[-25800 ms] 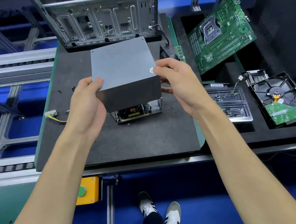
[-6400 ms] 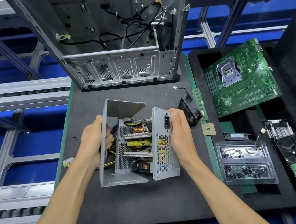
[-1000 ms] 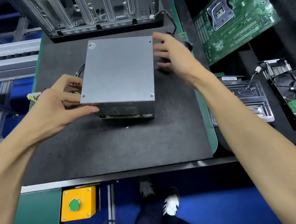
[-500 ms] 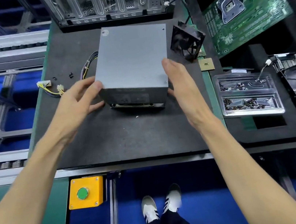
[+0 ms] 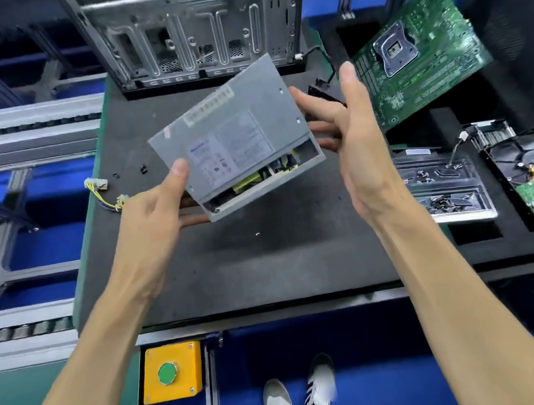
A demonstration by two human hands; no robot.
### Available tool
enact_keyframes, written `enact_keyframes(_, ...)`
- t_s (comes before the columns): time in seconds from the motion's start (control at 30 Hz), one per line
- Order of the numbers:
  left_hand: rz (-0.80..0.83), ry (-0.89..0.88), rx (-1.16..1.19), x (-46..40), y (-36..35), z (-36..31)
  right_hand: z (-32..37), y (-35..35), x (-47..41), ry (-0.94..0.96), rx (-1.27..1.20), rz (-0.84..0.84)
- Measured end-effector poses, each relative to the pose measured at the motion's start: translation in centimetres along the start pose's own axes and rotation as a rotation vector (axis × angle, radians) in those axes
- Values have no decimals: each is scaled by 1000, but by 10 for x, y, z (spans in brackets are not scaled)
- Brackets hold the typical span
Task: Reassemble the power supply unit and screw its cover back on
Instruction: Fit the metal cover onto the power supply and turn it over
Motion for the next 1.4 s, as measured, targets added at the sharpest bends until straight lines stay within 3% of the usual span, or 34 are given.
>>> enact_keyframes(0.2,18,-8,-145,-16,8,-12,-14,5,-17,-17,8,0)
enact_keyframes(0.43,134,-160,-447,-36,-4,1,-25,3,-18,-118,66,-18)
enact_keyframes(0.57,127,-180,-609,-49,-3,6,-23,5,-25,11,127,-70)
enact_keyframes(0.73,188,-163,-538,-60,1,5,-24,4,-46,-86,94,-97)
enact_keyframes(0.8,197,-165,-490,-62,0,6,-29,6,-54,-142,-41,-126)
enact_keyframes(0.93,168,-175,-395,-63,-1,8,-27,6,-65,-53,-205,-158)
enact_keyframes(1.07,139,-137,-210,-66,2,5,-23,-5,-72,36,-149,-1)
enact_keyframes(1.27,251,-172,-354,-80,11,-4,-23,-5,-66,135,-145,74)
enact_keyframes(1.4,333,-176,-498,-88,13,-11,-26,-2,-66,127,-130,24)
Point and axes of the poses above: each hand's wrist, its own x-axis away from the middle knuckle, its own y-axis out of the back of the hand, z = x × y, the point moved 3 cm from there along -x, towards the middle knuckle, and after that the axes turned 12 degrees about -x, right-handed, at the moved point
